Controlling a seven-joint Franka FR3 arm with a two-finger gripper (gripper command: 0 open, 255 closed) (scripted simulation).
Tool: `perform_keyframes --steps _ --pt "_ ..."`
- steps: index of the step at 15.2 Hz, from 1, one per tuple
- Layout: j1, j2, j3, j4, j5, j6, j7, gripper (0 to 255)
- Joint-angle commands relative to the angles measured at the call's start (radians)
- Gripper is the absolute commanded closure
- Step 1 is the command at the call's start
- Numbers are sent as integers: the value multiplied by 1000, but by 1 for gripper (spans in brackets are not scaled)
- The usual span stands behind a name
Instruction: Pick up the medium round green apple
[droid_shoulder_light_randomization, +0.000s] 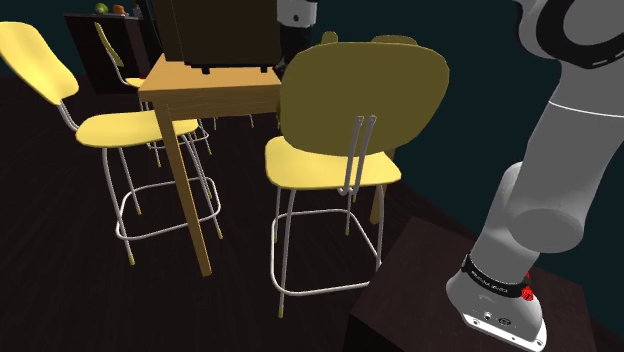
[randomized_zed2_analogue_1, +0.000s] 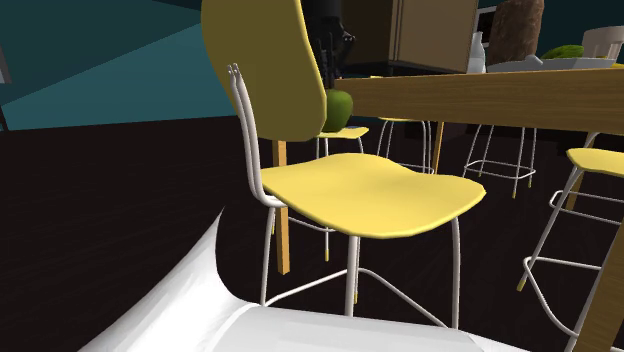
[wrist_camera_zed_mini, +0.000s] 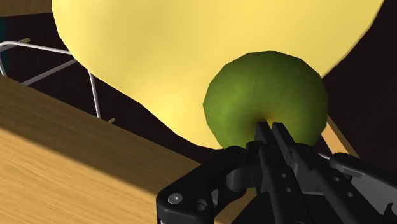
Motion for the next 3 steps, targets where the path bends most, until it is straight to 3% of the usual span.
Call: perform_keyframes --steps 1,3 --pt "1 9 1 38 -1 -30 -1 255" --pt "1 10 1 41 -1 -32 -2 255"
